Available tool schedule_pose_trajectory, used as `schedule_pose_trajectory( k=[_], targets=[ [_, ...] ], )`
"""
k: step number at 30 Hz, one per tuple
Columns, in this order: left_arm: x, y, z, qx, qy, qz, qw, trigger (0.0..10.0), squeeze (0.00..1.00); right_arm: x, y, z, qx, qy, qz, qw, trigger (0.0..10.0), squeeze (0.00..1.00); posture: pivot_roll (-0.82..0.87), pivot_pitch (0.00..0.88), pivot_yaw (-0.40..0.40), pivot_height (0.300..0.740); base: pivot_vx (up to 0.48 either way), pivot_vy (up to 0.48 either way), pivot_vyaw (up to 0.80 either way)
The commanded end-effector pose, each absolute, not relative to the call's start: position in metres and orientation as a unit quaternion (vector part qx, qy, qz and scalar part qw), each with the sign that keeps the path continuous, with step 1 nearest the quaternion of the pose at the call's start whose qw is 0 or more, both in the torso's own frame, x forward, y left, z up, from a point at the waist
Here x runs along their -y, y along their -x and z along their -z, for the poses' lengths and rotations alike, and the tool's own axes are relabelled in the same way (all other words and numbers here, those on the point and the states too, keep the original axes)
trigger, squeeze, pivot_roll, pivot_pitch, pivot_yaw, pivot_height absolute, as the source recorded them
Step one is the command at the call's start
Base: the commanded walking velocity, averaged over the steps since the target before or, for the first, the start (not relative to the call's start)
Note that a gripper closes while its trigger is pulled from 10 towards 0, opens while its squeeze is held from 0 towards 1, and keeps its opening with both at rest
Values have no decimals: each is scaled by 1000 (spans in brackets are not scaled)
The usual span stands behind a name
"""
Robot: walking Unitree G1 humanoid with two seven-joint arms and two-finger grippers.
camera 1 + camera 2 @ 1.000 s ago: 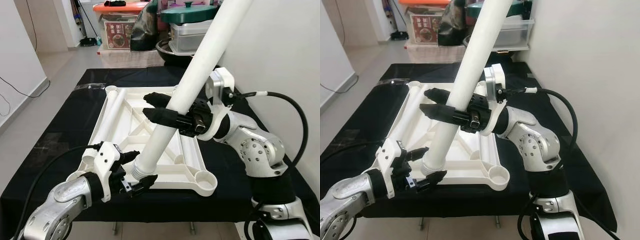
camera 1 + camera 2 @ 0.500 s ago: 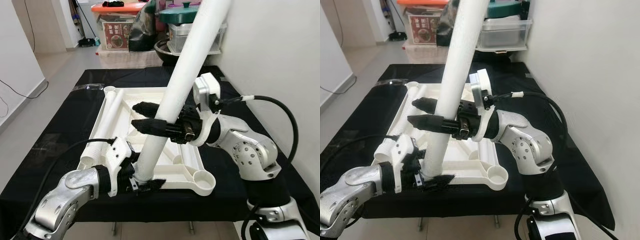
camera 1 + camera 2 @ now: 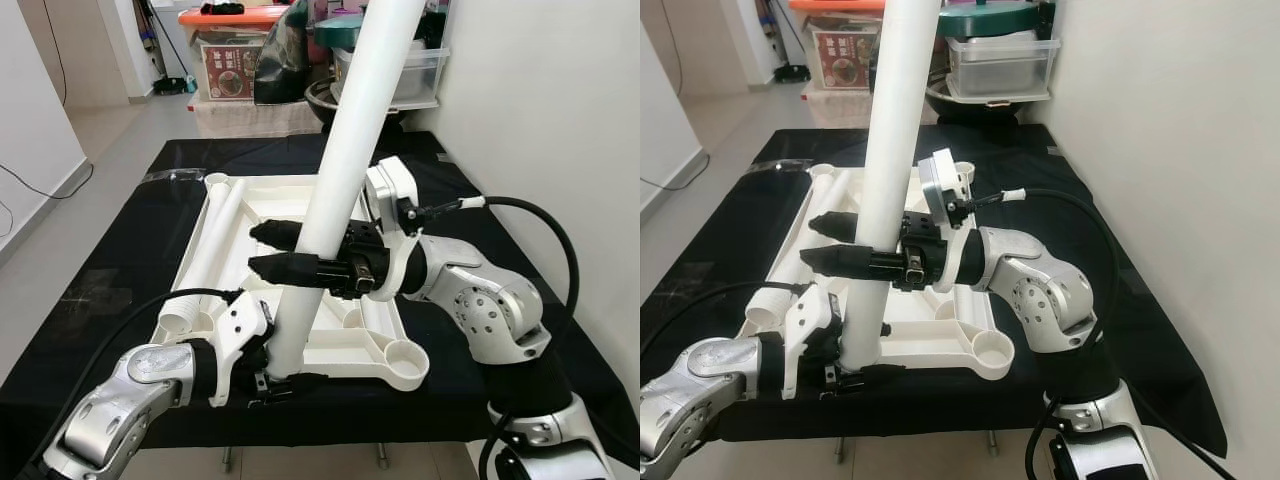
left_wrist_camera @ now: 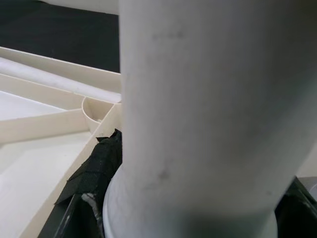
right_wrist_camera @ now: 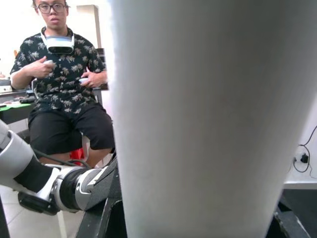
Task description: Building children table
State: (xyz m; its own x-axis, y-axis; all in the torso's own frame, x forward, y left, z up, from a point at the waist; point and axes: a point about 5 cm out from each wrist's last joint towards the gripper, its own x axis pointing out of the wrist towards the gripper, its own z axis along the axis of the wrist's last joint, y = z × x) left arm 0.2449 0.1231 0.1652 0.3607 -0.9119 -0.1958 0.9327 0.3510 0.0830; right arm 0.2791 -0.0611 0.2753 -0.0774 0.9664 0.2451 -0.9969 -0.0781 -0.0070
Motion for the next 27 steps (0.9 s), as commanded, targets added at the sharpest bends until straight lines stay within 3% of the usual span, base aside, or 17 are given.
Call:
schedule_pose_trajectory(
  k=[1,4,5,7,8,9,10,12,13,14,15,16,17,21,25,27],
  targets=[
    [-114,-244,-165,-49,-82,572,815,0,0,49,-273,-288,120,-100,-749,644,0,0,21,0,11,740,0,0,0],
    [-113,-245,-166,-45,-84,567,818,0,0,49,-274,-289,122,-102,-745,648,0,0,19,0,11,740,0,0,0],
    [-113,-246,-167,-38,-91,557,825,10000,0,48,-279,-289,121,-100,-721,675,10000,0,17,0,10,740,0,0,0],
    [-113,-246,-167,-38,-91,557,825,10000,0,48,-279,-289,121,-100,-721,675,10000,0,17,0,10,740,0,0,0],
    [-112,-248,-168,-29,-97,546,832,10000,0,48,-286,-289,121,-114,-691,704,10000,1000,19,0,5,740,0,0,0],
    [-112,-248,-168,-29,-97,546,832,10000,0,48,-286,-289,121,-114,-691,704,10000,1000,19,0,5,740,0,0,0],
    [-114,-250,-169,-21,-104,530,841,10000,0,48,-294,-289,115,-130,-655,736,10000,1000,18,0,4,740,0,0,0],
    [-114,-250,-169,-21,-104,530,841,10000,0,48,-294,-289,115,-130,-655,736,10000,1000,18,0,4,740,0,0,0],
    [-118,-254,-172,-10,-115,503,857,10000,0,49,-302,-288,108,-134,-610,773,10000,1000,17,0,4,740,0,0,0],
    [-123,-260,-174,-2,-126,473,872,10000,0,50,-309,-285,93,-149,-573,800,10000,729,15,0,2,740,0,0,0],
    [-123,-260,-174,-2,-126,473,872,10000,0,50,-309,-285,93,-149,-573,800,10000,729,15,0,2,740,0,0,0],
    [-129,-268,-176,3,-135,433,891,10000,0,52,-314,-282,80,-160,-537,824,10000,0,14,0,2,740,0,0,0],
    [-133,-272,-177,6,-138,409,902,10000,0,53,-317,-279,70,-171,-516,837,10000,0,11,0,3,740,0,0,0],
    [-136,-275,-177,5,-141,393,909,10000,0,53,-318,-274,60,-178,-505,842,10000,0,11,0,3,740,0,0,0],
    [-136,-279,-173,-5,-187,367,911,10000,0,53,-327,-244,-6,-185,-432,883,10000,0,13,0,-4,740,0,0,0],
    [-136,-280,-172,-5,-193,360,913,10000,0,54,-329,-239,-18,-195,-412,890,10000,0,13,0,-4,740,0,0,0]
  ],
)
